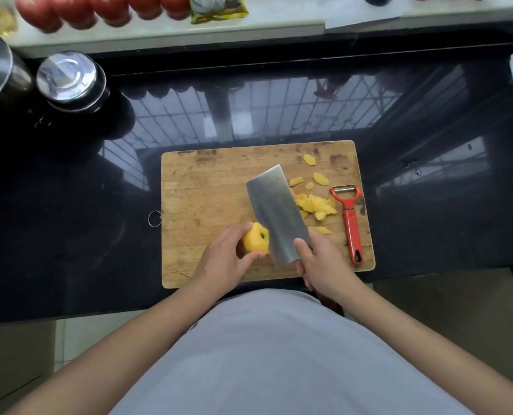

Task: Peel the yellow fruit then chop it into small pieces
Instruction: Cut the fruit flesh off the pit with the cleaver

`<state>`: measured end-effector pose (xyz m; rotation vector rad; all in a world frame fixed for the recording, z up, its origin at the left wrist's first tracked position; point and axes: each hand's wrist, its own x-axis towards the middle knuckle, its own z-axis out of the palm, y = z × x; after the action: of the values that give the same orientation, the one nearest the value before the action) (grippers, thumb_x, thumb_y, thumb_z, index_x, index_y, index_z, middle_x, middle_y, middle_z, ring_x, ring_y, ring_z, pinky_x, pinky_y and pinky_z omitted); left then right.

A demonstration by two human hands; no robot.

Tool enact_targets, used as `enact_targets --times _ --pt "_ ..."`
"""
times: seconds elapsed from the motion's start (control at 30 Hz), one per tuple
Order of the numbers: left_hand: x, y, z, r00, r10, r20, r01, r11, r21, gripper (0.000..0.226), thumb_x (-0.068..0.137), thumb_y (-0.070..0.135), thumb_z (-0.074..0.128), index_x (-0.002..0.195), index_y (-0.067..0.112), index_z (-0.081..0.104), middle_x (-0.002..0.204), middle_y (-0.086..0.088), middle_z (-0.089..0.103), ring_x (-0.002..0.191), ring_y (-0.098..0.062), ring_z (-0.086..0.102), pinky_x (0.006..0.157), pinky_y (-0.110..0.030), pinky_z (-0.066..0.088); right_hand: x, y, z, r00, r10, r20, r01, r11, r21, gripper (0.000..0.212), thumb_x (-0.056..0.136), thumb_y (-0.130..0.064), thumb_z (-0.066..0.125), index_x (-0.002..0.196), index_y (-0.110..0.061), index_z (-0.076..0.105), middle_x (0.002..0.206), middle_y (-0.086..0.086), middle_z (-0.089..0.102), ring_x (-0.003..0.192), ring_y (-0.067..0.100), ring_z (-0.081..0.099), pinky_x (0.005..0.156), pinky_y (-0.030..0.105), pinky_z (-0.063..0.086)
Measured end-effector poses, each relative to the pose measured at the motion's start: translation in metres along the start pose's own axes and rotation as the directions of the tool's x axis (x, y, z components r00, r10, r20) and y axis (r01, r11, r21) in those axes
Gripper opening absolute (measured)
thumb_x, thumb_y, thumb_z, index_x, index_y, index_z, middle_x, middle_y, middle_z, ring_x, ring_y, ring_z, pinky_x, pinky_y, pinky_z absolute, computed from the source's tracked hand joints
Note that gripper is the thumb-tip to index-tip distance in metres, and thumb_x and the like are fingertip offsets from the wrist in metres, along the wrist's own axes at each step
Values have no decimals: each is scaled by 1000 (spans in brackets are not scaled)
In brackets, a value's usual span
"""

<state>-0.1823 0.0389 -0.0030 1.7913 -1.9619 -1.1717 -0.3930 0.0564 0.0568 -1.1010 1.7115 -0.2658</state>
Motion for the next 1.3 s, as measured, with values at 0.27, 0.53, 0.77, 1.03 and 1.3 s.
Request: enact_targets --times 0.27,0.53,0.77,1.03,1.3 --pt "1 1 -1 1000 1 14 -2 999 33 64 89 41 79 144 25 51 137 11 56 113 -2 47 93 -22 38 8 -9 -5 957 -57 -284 76 996 54 29 104 -38 38 89 -17 50 77 17 62 69 39 60 59 53 52" --pt "0 0 1 1000 15 5 -15 999 32 64 89 41 79 144 25 50 138 11 55 114 0 46 94 -23 39 17 -8 7 973 -30 -229 47 996 72 26 106 -33 40 89 -18 50 73 8 65 59 21 59 59 44 52" --pt "1 -1 1 999 38 -3 -38 999 20 65 89 39 79 145 22 52 141 7 56 122 -8 50 101 -26 42 21 -9 10 972 -43 -233 68 993 99 25 108 -33 40 92 -16 51 76 9 66 57 15 57 56 39 50" --pt "1 -4 2 1000 21 -4 -21 1000 18 66 88 42 79 145 23 51 138 9 56 115 -2 46 98 -25 42 19 -7 13 970 -52 -238 86 987 133 24 107 -31 41 89 -18 50 69 6 62 49 10 53 50 31 45" --pt "1 -4 2 1000 29 -1 -29 999 21 66 88 41 80 145 23 52 139 8 56 114 0 44 95 -21 37 19 -10 15 967 -20 -254 65 983 172 24 107 -29 41 92 -13 51 67 7 62 47 11 53 46 29 46"
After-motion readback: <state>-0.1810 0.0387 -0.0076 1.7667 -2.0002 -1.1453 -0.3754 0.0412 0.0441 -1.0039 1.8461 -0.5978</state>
